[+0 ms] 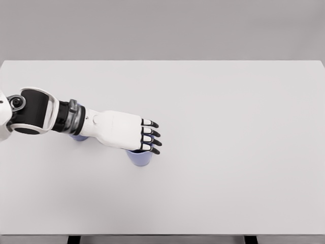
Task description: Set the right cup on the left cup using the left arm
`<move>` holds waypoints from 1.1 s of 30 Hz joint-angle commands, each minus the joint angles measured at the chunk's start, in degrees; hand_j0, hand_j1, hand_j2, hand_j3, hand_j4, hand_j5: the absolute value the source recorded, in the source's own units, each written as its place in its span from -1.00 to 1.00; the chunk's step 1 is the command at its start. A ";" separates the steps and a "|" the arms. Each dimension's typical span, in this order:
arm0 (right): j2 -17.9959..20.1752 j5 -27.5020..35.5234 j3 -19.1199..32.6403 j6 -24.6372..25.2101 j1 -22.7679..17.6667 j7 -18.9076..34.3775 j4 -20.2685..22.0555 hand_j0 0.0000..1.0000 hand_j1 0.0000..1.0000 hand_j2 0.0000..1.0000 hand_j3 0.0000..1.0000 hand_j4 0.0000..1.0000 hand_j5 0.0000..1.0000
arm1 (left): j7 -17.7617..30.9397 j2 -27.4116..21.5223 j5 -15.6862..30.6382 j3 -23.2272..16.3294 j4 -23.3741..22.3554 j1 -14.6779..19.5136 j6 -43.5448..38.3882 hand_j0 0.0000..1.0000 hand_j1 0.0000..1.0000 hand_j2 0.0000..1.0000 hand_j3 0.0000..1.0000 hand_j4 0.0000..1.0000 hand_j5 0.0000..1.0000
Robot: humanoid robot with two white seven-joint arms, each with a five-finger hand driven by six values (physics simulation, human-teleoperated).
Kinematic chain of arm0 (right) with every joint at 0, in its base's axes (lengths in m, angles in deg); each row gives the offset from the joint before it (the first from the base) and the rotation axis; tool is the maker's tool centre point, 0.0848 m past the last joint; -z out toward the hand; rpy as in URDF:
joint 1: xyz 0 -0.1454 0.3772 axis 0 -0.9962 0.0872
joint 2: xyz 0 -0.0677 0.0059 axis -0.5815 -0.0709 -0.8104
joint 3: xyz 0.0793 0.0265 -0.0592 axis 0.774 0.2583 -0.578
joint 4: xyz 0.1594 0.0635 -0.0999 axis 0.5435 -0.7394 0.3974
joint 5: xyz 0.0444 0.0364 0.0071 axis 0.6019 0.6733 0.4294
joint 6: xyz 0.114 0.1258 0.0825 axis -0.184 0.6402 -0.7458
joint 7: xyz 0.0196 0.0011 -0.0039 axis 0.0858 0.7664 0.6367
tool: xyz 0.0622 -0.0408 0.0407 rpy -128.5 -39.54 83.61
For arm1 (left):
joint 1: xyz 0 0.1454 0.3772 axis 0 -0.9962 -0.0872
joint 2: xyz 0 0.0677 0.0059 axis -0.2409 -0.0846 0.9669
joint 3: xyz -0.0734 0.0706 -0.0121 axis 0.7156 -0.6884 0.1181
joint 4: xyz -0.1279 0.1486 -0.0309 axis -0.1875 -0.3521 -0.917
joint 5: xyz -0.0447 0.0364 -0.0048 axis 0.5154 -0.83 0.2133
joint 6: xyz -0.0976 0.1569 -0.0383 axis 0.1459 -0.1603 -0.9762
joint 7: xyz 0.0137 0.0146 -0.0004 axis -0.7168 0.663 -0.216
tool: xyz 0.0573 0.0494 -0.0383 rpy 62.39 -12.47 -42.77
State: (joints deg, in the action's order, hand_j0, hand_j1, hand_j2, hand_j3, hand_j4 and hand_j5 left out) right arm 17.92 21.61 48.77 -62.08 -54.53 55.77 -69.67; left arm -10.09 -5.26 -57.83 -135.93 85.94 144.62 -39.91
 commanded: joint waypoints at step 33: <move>0.00 -0.04 0.00 0.00 0.00 0.01 0.00 1.00 1.00 1.00 1.00 1.00 1.00 | -0.02 1.88 0.06 0.63 0.29 0.18 -0.06 0.59 0.59 0.59 0.59 0.59 0.59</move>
State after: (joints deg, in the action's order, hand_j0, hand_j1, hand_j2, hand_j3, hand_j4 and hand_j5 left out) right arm 17.92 21.64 48.77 -62.08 -54.53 55.77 -69.67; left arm -10.05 -3.43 -58.32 -135.23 86.22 144.79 -39.92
